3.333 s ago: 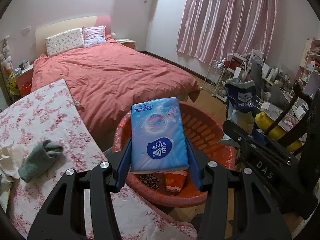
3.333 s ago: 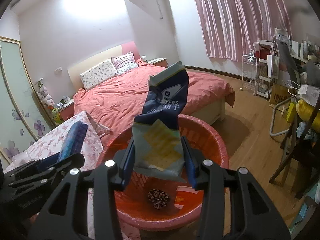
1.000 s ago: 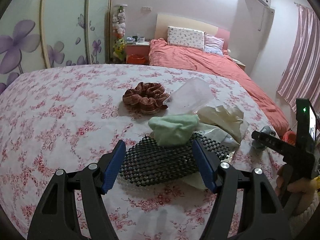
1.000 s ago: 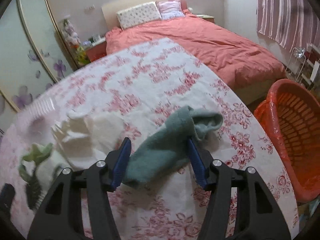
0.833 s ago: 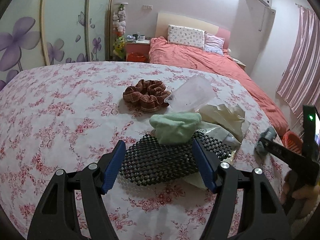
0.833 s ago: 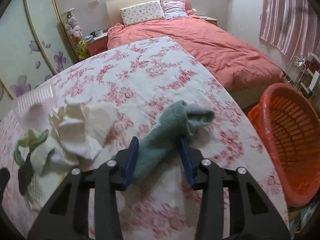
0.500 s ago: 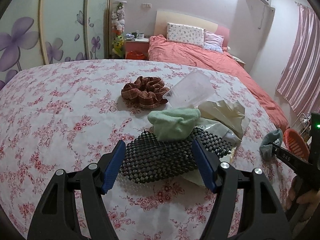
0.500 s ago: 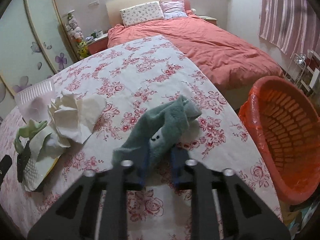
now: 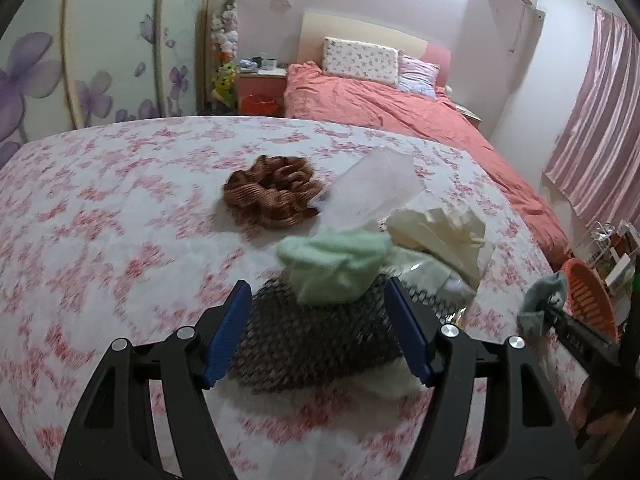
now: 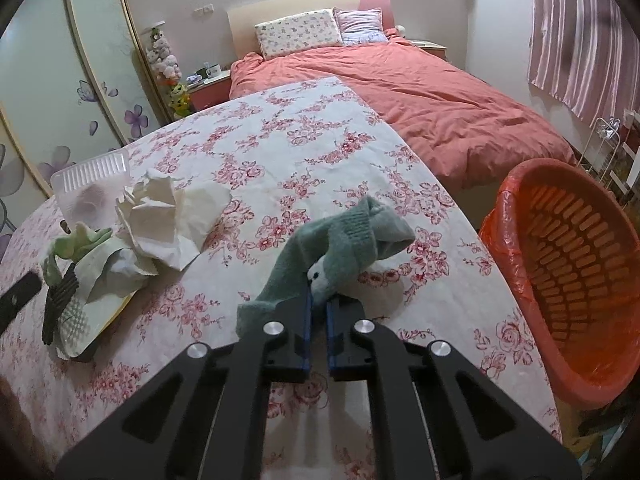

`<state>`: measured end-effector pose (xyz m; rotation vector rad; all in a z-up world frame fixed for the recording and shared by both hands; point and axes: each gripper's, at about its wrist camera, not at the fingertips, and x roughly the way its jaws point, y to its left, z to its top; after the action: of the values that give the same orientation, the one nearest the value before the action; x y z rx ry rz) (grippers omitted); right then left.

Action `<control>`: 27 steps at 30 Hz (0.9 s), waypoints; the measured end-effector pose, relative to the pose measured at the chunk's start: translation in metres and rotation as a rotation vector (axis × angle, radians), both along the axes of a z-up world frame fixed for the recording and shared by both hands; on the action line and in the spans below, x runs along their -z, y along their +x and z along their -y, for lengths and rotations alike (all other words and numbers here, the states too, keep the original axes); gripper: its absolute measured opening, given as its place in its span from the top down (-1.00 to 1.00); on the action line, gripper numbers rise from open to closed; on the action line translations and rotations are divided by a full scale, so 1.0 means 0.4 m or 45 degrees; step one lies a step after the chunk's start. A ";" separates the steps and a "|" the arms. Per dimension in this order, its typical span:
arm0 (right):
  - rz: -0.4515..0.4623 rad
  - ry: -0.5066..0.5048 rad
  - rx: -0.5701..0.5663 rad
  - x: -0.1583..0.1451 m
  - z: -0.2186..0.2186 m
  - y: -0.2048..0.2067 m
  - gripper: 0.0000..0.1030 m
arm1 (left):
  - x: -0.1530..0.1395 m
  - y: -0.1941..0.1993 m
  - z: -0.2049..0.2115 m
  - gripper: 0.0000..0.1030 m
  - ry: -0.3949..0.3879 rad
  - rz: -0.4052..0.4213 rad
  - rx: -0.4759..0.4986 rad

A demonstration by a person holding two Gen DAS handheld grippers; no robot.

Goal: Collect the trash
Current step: 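Grasp the light green cloth with the left gripper while the right gripper holds the sock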

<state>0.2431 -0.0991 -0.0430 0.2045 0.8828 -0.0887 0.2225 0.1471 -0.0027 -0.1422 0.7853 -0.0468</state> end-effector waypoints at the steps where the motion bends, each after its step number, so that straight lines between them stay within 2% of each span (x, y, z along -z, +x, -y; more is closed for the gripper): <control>1: -0.001 0.001 -0.002 0.000 0.000 -0.001 0.87 | 0.002 0.013 0.005 -0.32 0.010 -0.007 0.004; 7: -0.006 0.001 -0.003 -0.002 0.000 -0.005 0.87 | 0.030 0.077 0.016 -0.31 0.003 -0.068 0.009; 9: -0.008 0.002 -0.002 -0.001 0.003 -0.009 0.87 | 0.035 0.080 0.019 0.06 -0.011 -0.069 0.023; 10: -0.009 0.001 0.000 -0.003 0.005 -0.012 0.87 | 0.037 0.080 0.020 0.18 -0.020 -0.073 0.031; 11: -0.008 0.001 0.000 -0.002 0.006 -0.015 0.87 | 0.038 0.078 0.019 0.46 -0.031 -0.076 0.039; 12: -0.008 0.001 0.001 -0.003 0.008 -0.017 0.87 | 0.039 0.075 0.017 0.62 -0.048 -0.076 0.047; 15: -0.002 0.004 0.003 -0.009 0.015 -0.026 0.87 | 0.029 0.052 0.013 0.71 -0.054 -0.038 0.053; 27: 0.108 0.020 -0.023 -0.101 0.028 -0.105 0.87 | -0.093 -0.057 0.042 0.73 -0.052 0.120 0.103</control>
<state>0.2012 -0.1103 -0.0025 0.2132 0.8009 -0.0560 0.1996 0.1301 0.0344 -0.1459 0.6958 -0.1449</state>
